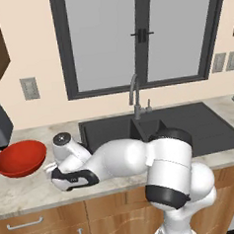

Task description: Clear the mugs and bowl far away from the sink.

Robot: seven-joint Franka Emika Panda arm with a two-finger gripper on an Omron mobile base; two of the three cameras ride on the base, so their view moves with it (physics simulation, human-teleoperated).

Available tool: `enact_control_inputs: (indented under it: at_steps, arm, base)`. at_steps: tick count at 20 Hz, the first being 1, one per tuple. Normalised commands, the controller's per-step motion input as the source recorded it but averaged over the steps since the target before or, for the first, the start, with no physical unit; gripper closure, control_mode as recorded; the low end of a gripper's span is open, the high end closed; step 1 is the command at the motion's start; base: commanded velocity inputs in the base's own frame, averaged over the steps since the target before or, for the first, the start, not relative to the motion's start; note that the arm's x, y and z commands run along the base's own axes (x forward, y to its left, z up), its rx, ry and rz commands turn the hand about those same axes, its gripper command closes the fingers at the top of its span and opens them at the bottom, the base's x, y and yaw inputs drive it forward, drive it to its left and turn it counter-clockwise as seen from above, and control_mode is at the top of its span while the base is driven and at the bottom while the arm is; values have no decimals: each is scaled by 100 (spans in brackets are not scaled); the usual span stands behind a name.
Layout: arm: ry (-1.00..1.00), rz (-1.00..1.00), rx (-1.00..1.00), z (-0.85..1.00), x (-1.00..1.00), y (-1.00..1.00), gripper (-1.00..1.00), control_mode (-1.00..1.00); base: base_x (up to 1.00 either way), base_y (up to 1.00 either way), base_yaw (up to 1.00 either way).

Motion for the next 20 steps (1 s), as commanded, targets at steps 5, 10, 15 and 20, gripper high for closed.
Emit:
enact_control_inputs:
  at_steps: [5, 10, 15, 20]
  arm:
    - [0, 0, 0, -4, 0, 11, 100, -100]
    - [0, 0, 0, 0, 0, 0, 100, -100]
    - [-1, 0, 0, 8, -5, 0, 100, -100]
    - [-17, -8, 0, 81, -49, -1, 100, -100]
  base:
    - [0, 0, 0]
    - [0, 0, 0]
    - [0, 0, 0]
    - [0, 0, 0]
